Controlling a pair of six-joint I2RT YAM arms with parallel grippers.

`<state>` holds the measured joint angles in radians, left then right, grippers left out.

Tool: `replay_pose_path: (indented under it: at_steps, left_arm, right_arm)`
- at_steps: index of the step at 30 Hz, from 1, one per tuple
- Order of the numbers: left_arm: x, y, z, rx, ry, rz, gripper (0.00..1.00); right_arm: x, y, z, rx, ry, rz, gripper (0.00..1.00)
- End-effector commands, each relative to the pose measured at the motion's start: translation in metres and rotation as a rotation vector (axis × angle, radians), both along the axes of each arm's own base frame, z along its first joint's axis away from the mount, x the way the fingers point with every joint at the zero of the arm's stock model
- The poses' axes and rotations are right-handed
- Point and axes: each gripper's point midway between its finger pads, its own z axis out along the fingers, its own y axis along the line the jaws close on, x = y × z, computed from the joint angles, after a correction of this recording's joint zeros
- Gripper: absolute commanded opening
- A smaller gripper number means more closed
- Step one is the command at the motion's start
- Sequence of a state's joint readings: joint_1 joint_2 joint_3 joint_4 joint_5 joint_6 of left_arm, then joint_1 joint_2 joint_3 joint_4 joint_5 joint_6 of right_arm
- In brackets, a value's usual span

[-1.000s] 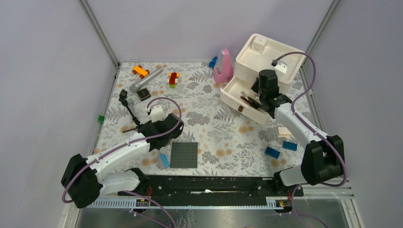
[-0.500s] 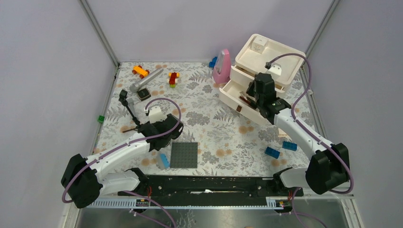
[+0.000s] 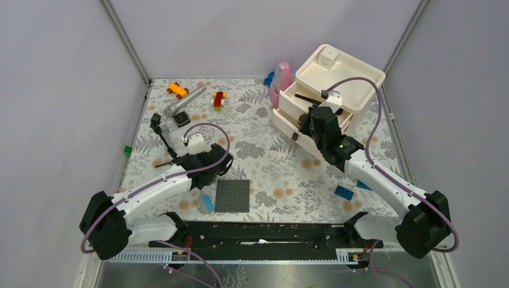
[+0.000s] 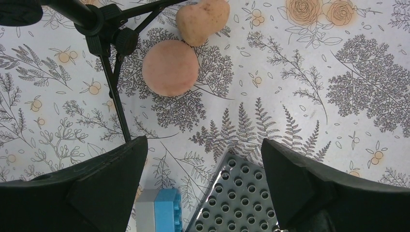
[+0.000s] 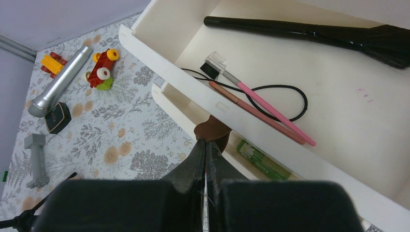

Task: Organize the makeup
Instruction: Open the drawer in the storage box.

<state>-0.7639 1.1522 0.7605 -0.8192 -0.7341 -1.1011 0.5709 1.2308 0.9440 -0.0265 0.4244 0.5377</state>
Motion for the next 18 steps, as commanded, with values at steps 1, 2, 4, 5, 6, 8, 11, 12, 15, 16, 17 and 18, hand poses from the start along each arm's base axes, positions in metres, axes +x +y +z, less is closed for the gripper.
replay_pose_path:
  at_steps: [1, 2, 4, 5, 6, 8, 11, 12, 15, 16, 17, 18]
  left_arm:
    - [0.01, -0.002, 0.015, -0.006, -0.053, 0.023, 0.99]
    - [0.01, -0.001, 0.015, -0.005, -0.053, 0.024, 0.99]
    - [0.009, -0.001, 0.013, -0.003, -0.052, 0.028, 0.99]
    - [0.009, 0.0, 0.013, -0.003, -0.05, 0.029, 0.99]
    - [0.008, 0.0, 0.012, -0.002, -0.05, 0.03, 0.99]
    - [0.008, 0.001, 0.011, 0.002, -0.045, 0.032, 0.99]
    - [0.006, 0.004, 0.008, 0.007, -0.038, 0.04, 0.99]
    - [0.006, 0.004, 0.007, 0.007, -0.037, 0.043, 0.99]
    - [0.006, 0.006, 0.003, 0.006, -0.028, 0.055, 0.99]
    - [0.005, 0.007, 0.001, 0.009, -0.023, 0.06, 0.99]
    - [0.005, 0.008, -0.001, 0.013, -0.019, 0.065, 0.99]
    - [0.005, 0.01, -0.003, 0.018, -0.012, 0.069, 0.99]
  right_arm:
    - [-0.01, 0.024, 0.024, 0.083, -0.053, 0.073, 0.0]
    - [-0.012, 0.027, 0.024, 0.085, -0.052, 0.084, 0.0]
    - [-0.014, 0.034, 0.024, 0.088, -0.051, 0.106, 0.0]
    - [-0.015, 0.037, 0.024, 0.09, -0.051, 0.115, 0.0]
    - [-0.017, 0.041, 0.025, 0.095, -0.051, 0.127, 0.0]
    - [-0.02, 0.047, 0.026, 0.099, -0.05, 0.146, 0.0]
    - [-0.025, 0.055, 0.028, 0.104, -0.05, 0.17, 0.0]
    - [-0.027, 0.057, 0.028, 0.105, -0.05, 0.178, 0.0]
    - [-0.032, 0.059, 0.029, 0.107, -0.049, 0.191, 0.0]
    - [-0.032, 0.059, 0.03, 0.107, -0.052, 0.191, 0.0]
    - [-0.033, 0.058, 0.031, 0.107, -0.057, 0.19, 0.0]
    - [-0.032, 0.057, 0.034, 0.103, -0.064, 0.186, 0.02]
